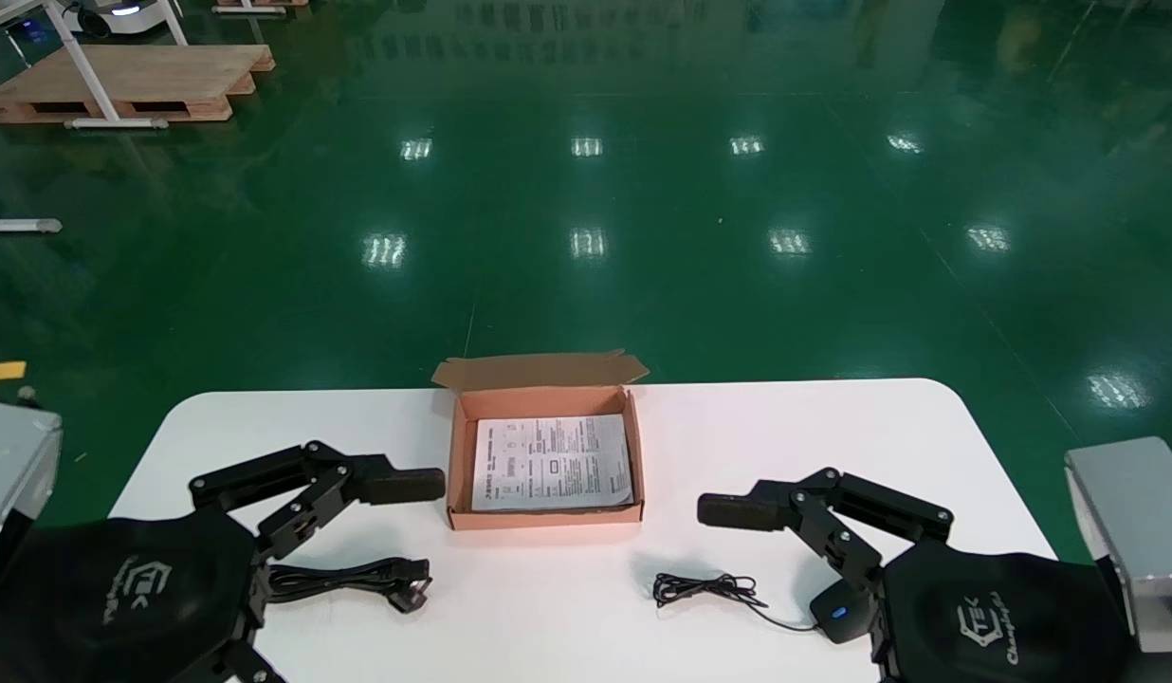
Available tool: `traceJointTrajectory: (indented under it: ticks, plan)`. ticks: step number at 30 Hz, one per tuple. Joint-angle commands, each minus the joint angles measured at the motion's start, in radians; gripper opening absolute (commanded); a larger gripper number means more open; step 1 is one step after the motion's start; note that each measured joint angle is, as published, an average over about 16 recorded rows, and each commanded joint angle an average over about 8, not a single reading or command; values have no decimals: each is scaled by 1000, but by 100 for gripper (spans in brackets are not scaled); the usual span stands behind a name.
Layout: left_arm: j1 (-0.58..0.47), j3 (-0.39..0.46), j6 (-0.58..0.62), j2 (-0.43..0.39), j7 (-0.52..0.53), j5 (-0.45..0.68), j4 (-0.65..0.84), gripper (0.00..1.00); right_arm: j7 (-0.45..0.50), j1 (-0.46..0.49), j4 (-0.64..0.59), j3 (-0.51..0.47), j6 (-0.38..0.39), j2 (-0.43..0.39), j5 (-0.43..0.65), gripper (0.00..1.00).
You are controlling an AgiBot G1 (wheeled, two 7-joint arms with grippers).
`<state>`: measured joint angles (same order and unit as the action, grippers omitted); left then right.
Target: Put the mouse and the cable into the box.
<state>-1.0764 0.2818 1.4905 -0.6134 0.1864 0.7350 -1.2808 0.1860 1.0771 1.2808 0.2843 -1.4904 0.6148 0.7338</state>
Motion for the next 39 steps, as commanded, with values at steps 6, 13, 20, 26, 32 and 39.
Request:
traceJointTrajectory:
  ticks: [6,13,20,26,32,39]
  plan:
    - [0,0,0,0,0,0,0,100,0,0,0,0,0,0,0,100]
    - [0,0,0,0,0,0,0,100,0,0,0,0,0,0,0,100]
    - [0,0,0,0,0,0,0,100,0,0,0,0,0,0,0,100]
    - [0,0,0,0,0,0,0,100,0,0,0,0,0,0,0,100]
    - [0,0,0,0,0,0,0,100,0,0,0,0,0,0,0,100]
    - [0,0,1,0,0,-1,0,100,0,0,0,-1,-1,0,0,100]
